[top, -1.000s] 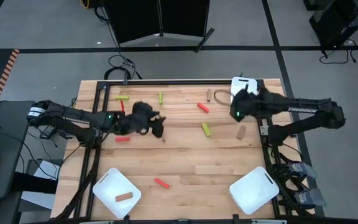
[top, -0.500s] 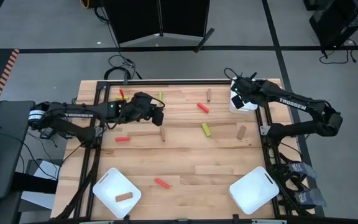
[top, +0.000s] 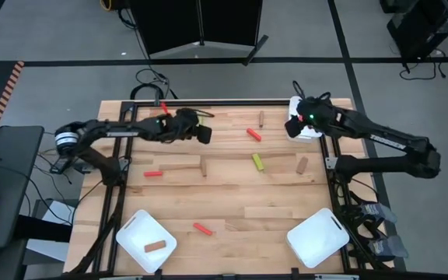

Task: Sort blocks
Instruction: Put the middle green block into the bottom right bin

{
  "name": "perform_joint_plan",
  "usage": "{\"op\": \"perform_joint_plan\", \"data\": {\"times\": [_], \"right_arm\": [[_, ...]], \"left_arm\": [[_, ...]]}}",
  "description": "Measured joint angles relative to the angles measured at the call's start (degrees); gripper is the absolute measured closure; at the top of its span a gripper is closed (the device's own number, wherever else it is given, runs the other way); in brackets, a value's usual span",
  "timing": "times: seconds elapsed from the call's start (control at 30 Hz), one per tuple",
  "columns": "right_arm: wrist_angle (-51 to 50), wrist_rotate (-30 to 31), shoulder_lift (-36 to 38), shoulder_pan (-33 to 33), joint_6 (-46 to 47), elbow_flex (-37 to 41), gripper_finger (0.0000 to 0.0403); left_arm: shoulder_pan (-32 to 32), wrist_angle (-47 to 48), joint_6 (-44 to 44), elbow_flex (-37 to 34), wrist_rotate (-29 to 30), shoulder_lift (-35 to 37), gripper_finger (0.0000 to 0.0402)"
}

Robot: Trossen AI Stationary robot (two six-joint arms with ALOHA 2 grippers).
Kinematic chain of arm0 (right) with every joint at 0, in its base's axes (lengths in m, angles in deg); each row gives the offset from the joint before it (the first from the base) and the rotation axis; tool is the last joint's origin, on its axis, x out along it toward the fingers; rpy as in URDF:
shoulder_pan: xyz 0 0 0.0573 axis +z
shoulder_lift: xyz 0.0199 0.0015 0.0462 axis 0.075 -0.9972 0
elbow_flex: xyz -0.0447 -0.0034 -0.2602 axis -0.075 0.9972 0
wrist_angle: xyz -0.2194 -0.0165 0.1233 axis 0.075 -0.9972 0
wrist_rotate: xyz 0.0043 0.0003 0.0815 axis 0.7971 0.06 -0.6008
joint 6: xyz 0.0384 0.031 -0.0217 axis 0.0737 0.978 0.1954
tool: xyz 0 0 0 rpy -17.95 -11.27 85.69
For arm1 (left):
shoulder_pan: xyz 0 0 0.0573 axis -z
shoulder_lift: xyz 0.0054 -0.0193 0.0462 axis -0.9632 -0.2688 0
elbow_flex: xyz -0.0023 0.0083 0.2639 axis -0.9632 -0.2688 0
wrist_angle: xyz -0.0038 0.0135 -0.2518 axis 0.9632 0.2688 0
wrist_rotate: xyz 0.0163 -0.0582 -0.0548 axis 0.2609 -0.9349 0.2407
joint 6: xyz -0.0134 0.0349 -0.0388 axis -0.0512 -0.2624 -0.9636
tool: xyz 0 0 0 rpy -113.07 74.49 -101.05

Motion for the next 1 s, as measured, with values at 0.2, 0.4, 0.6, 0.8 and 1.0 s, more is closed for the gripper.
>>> {"op": "perform_joint_plan", "data": {"times": [0.2,0.4,0.6,0.8,1.0], "right_arm": [[4.04,-2.83,2.64,6.57,1.37,0.00,0.0142],[5.21,-3.06,2.18,11.78,2.57,0.00,0.0149],[5.42,-3.04,1.71,15.67,4.25,0.00,0.0151],[5.65,-2.98,1.74,18.72,4.78,0.00,0.0152],[8.12,-2.78,1.71,20.92,5.20,0.00,0.0154]], "left_arm": [[-4.55,3.38,0.53,4.42,-2.71,-7.19,0.0170],[-6.56,10.83,3.06,12.91,-0.81,-14.11,0.0148],[-7.67,16.95,3.37,19.61,0.10,-20.93,0.0140],[-8.75,17.19,3.28,20.22,0.87,-23.31,0.0140],[-10.76,15.99,3.16,20.20,-0.31,-24.60,0.0145]]}}
